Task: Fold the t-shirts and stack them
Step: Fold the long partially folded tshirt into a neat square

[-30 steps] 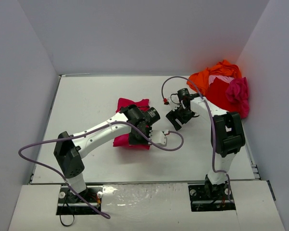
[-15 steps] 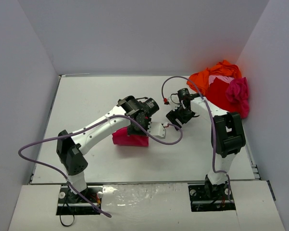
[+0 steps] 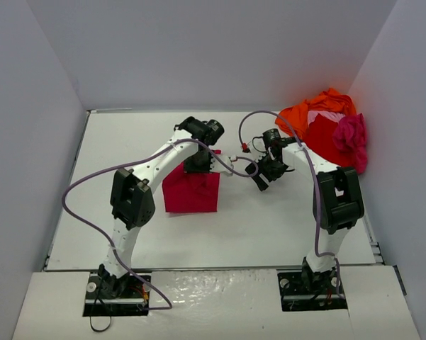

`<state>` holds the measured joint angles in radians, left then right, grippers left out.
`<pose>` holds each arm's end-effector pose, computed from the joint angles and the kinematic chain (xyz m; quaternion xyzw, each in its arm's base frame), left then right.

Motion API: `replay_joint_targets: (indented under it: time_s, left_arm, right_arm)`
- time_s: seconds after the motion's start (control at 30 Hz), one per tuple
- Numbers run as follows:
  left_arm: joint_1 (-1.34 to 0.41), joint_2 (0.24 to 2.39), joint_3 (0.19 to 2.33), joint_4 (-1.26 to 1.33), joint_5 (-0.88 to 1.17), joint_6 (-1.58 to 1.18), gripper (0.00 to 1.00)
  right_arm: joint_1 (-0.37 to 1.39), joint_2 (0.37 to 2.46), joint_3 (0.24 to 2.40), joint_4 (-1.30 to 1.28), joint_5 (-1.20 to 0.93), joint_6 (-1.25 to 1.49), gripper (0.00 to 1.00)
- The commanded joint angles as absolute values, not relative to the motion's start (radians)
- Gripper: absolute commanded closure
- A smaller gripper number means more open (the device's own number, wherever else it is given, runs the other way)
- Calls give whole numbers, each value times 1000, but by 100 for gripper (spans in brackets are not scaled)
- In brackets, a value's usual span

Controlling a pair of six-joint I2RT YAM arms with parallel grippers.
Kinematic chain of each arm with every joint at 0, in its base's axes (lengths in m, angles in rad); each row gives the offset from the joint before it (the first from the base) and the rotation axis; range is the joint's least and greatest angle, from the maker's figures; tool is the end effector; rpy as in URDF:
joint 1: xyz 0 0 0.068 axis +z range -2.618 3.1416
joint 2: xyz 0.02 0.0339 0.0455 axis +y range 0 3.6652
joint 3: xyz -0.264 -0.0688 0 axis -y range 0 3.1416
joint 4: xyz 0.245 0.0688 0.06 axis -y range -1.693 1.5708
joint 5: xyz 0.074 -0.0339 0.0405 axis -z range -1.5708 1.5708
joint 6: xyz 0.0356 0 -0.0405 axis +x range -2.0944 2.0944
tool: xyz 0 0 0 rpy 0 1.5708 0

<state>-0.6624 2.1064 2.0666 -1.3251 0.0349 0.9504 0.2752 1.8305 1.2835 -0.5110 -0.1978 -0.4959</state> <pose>0.3338 -0.2619 0.2835 0.7191 0.6870 -0.0024 0.1042 0.3654 0.1105 0.1976 -0.3852 0.8825 0.0671 0.2613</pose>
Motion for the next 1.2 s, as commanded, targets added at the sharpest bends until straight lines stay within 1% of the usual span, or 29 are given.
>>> replay_joint_targets:
  time_s: [0.0,0.27,0.7,0.87,0.93,0.97,1.0,1.03,1.07,1.1,1.13,1.17]
  left_arm:
    - [-663,2115,2228,-1388,36,1026,100]
    - [-640,2271,2405,-1422,62,1074,100]
    - [-578,2461,2588,-1389,94,1162,100]
    - [-570,2474,2574,-1280,103,1172,100]
    - [-564,2469,2564,-1229,128,1151,97]
    - [-563,2460,2550,-1185,135,1135,89]
    - [-562,2449,2530,-1147,143,1123,68]
    - [-561,2431,2499,-1102,144,1117,54]
    - [-561,2407,2460,-1049,142,1114,44]
    - [-561,2371,2428,-973,138,1109,31]
    - [-561,2370,2388,-971,138,1103,29]
    - [-561,2355,2380,-921,142,1082,23]
  right_arm:
    - [267,1794,1287,-516,-189,-503,25]
    - [267,1832,1297,-512,-192,-505,25]
    - [267,1884,1296,-508,-195,-506,25]
    - [267,1904,1293,-505,-194,-503,25]
    - [268,1909,1292,-503,-190,-502,25]
    - [267,1916,1291,-502,-187,-500,25]
    - [267,1920,1290,-502,-185,-500,25]
    - [267,1925,1289,-500,-183,-499,25]
    - [267,1929,1287,-498,-183,-497,25]
    - [268,1933,1287,-497,-183,-497,25]
    - [268,1933,1286,-497,-183,-497,25]
    - [268,1936,1288,-496,-183,-495,25]
